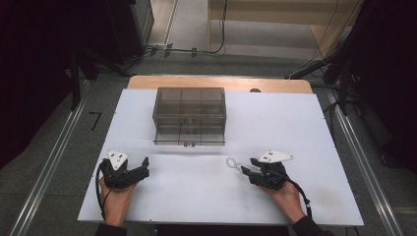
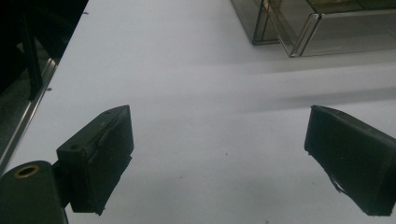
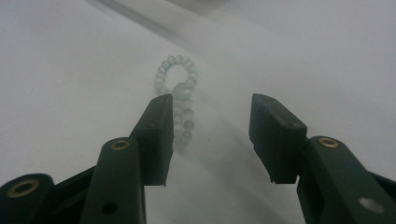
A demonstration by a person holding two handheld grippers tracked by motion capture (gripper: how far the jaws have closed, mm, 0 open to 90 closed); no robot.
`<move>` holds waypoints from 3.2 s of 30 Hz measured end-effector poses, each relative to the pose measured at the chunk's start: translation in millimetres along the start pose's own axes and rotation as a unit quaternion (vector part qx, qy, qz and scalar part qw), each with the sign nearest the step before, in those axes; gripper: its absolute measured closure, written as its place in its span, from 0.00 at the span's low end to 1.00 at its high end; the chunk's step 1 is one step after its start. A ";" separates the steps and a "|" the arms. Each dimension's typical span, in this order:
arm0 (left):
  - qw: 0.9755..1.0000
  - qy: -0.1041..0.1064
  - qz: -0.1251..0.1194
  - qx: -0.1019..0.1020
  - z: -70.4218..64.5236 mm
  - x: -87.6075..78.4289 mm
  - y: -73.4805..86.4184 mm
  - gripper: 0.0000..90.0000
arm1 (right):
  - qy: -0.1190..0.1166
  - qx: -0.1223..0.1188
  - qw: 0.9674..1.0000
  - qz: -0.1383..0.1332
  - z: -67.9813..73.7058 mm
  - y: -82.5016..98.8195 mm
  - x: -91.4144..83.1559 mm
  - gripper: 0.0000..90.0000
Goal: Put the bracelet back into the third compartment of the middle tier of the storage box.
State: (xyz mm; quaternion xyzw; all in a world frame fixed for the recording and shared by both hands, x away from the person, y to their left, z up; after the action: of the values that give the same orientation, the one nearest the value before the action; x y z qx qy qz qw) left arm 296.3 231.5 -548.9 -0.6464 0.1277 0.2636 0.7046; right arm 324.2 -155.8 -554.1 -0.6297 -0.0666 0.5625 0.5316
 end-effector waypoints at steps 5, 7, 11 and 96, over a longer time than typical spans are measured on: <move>1.000 0.001 0.000 0.000 0.2 0.0 0.0 0.09 | -0.003 -0.006 1.000 0.009 4.2 0.3 5.3 0.59; 1.000 0.000 0.000 0.000 0.2 -0.1 0.0 0.09 | -0.006 -0.008 1.000 0.011 5.2 0.3 7.0 0.61; 1.000 0.001 0.001 0.000 -0.1 0.1 0.2 0.09 | -0.017 -0.003 1.000 0.013 6.7 0.6 10.3 0.66; 1.000 0.005 0.008 0.000 -1.3 2.4 2.0 0.09 | -0.012 -0.042 0.995 -0.095 21.4 -74.8 -12.7 0.92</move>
State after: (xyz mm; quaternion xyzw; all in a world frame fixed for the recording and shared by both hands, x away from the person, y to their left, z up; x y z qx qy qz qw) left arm 297.4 230.8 -552.0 -0.6466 0.1363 0.2659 0.7018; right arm 341.5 -119.9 -486.0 -0.6357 -0.1560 0.5136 0.5547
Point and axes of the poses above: each handheld gripper's, and its own axes: x roughly forward along the jaws, y roughly out of its underside, z roughly to its left, the point moved 8 cm from there along x, roughly forward along the jaws, and after that the axes turned 13 degrees about -y, right-handed, at the moved point
